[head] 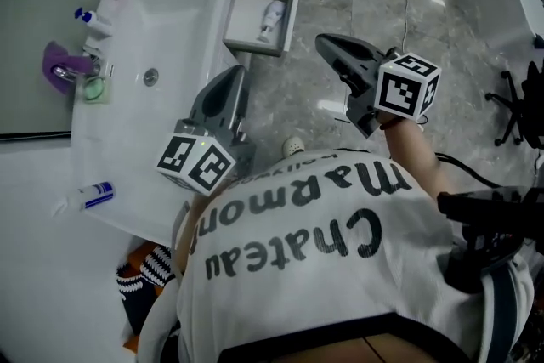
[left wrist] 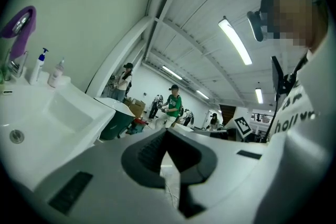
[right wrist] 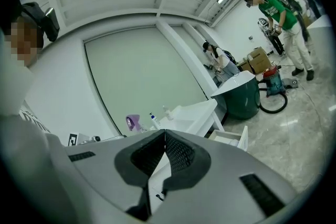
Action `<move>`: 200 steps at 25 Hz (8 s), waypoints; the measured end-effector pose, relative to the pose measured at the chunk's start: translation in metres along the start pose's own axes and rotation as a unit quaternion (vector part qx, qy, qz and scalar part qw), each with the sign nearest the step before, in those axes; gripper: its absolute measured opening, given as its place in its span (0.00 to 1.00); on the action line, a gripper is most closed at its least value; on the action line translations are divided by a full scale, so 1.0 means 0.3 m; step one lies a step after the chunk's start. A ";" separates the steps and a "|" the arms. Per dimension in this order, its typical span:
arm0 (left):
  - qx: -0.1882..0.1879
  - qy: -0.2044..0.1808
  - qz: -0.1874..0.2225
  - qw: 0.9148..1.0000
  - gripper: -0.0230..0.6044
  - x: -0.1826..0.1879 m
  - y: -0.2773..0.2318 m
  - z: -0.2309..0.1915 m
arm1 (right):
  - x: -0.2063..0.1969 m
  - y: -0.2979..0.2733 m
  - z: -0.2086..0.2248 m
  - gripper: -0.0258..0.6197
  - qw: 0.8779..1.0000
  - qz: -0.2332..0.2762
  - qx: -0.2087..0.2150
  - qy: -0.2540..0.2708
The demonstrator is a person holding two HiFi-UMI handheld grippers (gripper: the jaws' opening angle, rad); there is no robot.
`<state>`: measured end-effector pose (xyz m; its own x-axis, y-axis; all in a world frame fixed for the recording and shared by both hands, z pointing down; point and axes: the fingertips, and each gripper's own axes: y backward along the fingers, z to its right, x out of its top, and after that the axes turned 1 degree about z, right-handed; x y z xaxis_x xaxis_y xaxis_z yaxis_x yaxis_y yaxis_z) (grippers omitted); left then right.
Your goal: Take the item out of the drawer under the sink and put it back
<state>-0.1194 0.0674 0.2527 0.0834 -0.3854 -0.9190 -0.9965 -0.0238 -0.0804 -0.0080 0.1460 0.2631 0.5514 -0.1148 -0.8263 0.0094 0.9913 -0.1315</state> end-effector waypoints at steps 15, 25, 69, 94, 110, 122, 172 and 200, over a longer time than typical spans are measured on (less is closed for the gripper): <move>-0.020 0.019 -0.027 0.999 0.04 -0.060 -0.070 -0.083 | 0.010 -0.103 0.016 0.06 1.000 -0.001 -0.023 0.007; -0.008 0.032 -0.020 0.999 0.04 -0.071 -0.104 -0.148 | 0.036 -0.186 0.137 0.06 1.000 -0.025 -0.013 0.000; 0.319 0.189 -0.072 0.926 0.04 -0.490 -0.534 -0.642 | -0.568 -0.948 0.846 0.06 0.678 -0.520 0.371 0.363; 0.370 0.226 -0.065 0.899 0.04 -0.585 -0.476 -0.595 | -0.896 -0.998 0.988 0.37 0.429 -0.555 0.396 0.593; 0.375 0.227 -0.076 0.896 0.04 -0.613 -0.470 -0.567 | -1.013 -0.998 1.047 0.33 0.400 -0.510 0.399 0.648; 0.341 0.202 -0.080 0.914 0.04 -0.615 -0.504 -0.588 | -0.890 -1.070 0.977 0.23 0.496 -0.453 0.360 0.648; 0.303 0.003 0.099 0.948 0.04 0.094 -0.169 -0.324 | 0.291 -0.649 -0.003 0.22 0.939 -0.084 0.185 0.277; 0.432 0.019 0.133 0.892 0.04 0.308 -0.473 -0.764 | 0.556 -1.302 0.172 0.22 0.898 -0.113 0.321 0.280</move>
<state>0.0276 -0.1764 0.2679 -0.1722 -0.3017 -0.9377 -0.6000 0.7871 -0.1431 0.1234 -0.2570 0.2047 -0.0289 -0.1543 -0.9876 0.6463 0.7508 -0.1362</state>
